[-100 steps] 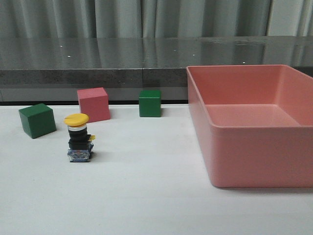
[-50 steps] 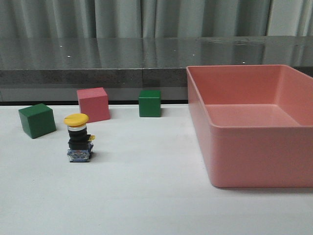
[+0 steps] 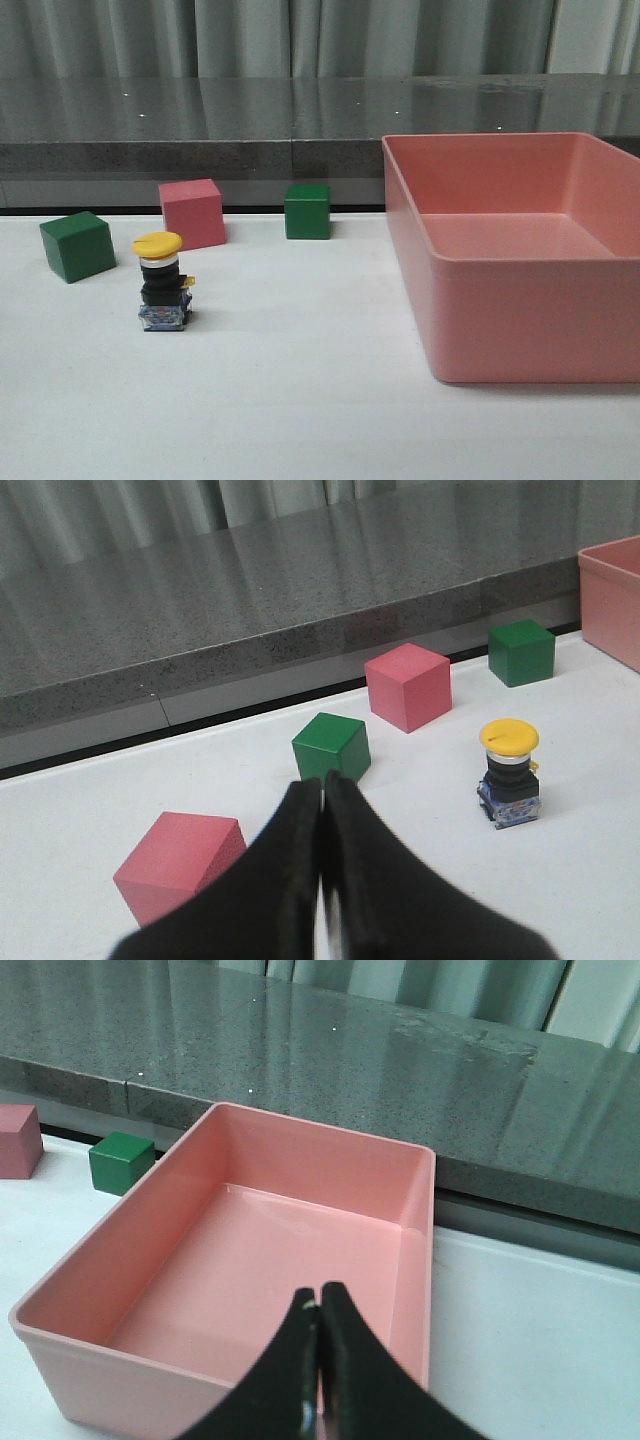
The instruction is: Place and stand button with both arms
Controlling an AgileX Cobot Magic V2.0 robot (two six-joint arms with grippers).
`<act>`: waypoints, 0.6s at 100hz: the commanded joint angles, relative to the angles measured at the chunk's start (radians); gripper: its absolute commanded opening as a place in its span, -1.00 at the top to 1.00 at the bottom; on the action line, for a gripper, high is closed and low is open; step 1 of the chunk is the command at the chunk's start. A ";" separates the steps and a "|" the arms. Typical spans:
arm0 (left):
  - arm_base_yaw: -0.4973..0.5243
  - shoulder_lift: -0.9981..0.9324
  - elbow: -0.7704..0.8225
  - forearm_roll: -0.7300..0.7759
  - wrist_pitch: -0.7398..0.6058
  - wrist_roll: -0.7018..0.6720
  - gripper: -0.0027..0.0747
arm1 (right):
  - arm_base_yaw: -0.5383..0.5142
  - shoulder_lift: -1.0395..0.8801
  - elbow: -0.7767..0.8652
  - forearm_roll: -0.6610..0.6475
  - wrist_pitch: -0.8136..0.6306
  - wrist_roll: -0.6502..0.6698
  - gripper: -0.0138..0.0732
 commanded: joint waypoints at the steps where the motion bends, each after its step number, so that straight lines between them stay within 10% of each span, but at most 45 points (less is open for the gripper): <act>1: 0.001 -0.051 0.024 0.028 -0.079 -0.044 0.98 | -0.005 0.007 -0.025 0.006 -0.076 -0.001 0.86; 60: 0.158 -0.130 0.206 -0.054 -0.330 -0.044 0.98 | -0.005 0.007 -0.025 0.006 -0.069 -0.001 0.86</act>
